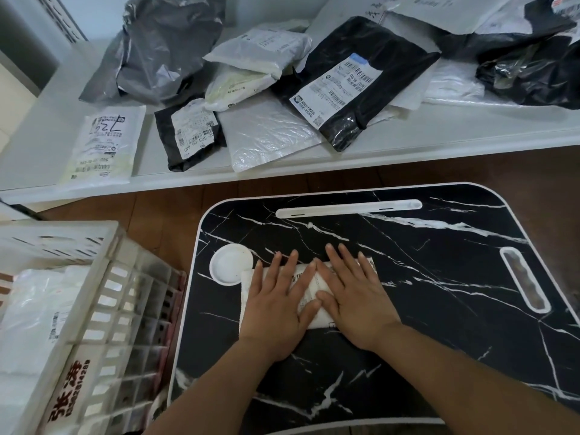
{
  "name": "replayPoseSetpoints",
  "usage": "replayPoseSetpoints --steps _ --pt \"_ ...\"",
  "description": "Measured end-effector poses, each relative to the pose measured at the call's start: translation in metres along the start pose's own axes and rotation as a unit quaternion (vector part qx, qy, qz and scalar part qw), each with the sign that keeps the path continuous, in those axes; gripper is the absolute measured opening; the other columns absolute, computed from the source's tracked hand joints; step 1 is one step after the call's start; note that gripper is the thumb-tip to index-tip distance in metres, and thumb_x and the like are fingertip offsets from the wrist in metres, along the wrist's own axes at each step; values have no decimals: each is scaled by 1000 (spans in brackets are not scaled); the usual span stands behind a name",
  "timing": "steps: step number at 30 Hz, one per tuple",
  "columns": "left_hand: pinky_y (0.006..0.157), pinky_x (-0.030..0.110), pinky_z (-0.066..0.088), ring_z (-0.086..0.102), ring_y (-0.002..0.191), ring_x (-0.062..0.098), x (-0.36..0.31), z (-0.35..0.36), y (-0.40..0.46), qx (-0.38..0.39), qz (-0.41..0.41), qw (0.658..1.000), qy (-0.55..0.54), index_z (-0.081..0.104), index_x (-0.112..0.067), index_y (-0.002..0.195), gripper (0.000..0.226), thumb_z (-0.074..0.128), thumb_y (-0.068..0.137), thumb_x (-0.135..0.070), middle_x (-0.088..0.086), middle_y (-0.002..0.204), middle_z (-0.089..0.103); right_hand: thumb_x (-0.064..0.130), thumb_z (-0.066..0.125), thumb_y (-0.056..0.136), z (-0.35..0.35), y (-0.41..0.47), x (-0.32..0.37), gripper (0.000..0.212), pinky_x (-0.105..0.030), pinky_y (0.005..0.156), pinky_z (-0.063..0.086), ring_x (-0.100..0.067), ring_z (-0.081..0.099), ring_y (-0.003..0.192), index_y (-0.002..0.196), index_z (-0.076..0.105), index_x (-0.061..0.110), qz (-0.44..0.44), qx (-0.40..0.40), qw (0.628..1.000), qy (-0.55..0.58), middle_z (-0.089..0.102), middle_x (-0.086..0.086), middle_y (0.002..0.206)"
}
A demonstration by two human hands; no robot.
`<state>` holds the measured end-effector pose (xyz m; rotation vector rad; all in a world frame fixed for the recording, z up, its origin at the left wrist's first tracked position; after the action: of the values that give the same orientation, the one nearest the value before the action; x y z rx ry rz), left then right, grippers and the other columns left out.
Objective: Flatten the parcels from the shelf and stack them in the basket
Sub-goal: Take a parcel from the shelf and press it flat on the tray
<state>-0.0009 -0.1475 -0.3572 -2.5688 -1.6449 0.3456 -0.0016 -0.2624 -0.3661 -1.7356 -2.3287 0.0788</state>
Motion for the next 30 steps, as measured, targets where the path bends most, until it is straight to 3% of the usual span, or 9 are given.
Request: replayPoseSetpoints --steps 3,8,10,13,17,20,24,25,30 --pt "117 45 -15 -22 145 19 2 2 0 38 -2 999 11 -25 -42 142 64 -12 85 -67 -3 159 -19 62 -22 81 -2 -2 1 72 -39 116 -17 -15 -25 145 146 -16 31 -14 29 999 35 -23 6 156" --pt "117 49 -14 -27 143 20 2 4 1 120 5 992 23 -31 -39 138 65 9 93 -66 -2 158 -26 72 3 87 -2 1 1 78 -38 115 -20 -12 -31 141 149 -18 31 -31 121 990 68 -22 6 159" --pt "117 49 -15 -26 144 21 10 0 -1 134 -14 991 -1 -26 -37 144 77 21 92 -69 -1 158 -26 57 33 97 -14 -1 1 75 -37 117 -13 -14 -18 146 153 -9 29 -36 121 989 73 -8 5 162" --pt "117 47 -8 -14 147 25 40 -9 -13 116 -107 985 -68 -13 -29 151 101 47 82 -72 2 160 -18 57 61 83 -39 -5 -6 89 -37 116 8 -19 14 141 153 16 23 -15 85 996 35 27 2 150" --pt "114 39 29 32 140 24 61 -37 -37 25 -190 959 -211 8 -20 154 107 75 75 -49 4 156 29 51 80 67 -53 -9 -7 70 -30 89 40 -17 46 110 120 47 20 29 96 993 56 42 4 111" --pt "101 32 40 49 126 23 66 -47 -53 -35 -267 863 -427 18 -22 153 102 82 73 -33 2 144 45 34 85 69 -61 -14 -9 50 -29 73 49 -16 55 93 103 51 18 72 92 967 225 53 5 101" --pt "95 47 50 64 108 27 55 -39 -62 -57 -320 573 -752 13 -22 152 107 81 71 -10 12 123 64 16 83 72 -78 -27 -2 43 -30 83 53 -11 63 95 106 57 19 120 73 881 451 67 7 103" --pt "91 48 52 67 104 28 46 -45 -61 -38 -298 544 -783 23 -20 149 95 79 72 -7 12 117 68 13 83 72 -81 -31 6 43 -32 86 54 -11 66 96 108 60 19 116 85 863 484 69 6 104" --pt "88 53 53 69 98 29 14 -82 -62 -11 -234 600 -765 64 -7 111 33 69 79 1 9 104 73 15 80 76 -90 -47 44 29 -31 80 58 -13 72 89 102 68 19 84 134 820 550 75 2 97"
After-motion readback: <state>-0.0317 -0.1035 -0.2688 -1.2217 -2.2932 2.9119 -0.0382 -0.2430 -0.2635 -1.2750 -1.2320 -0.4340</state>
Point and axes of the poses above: each hand's wrist, its own y-axis towards the middle knuckle, its own z-axis out of the palm, x = y × z, the point moved 9 cm from there along y, towards the middle knuckle
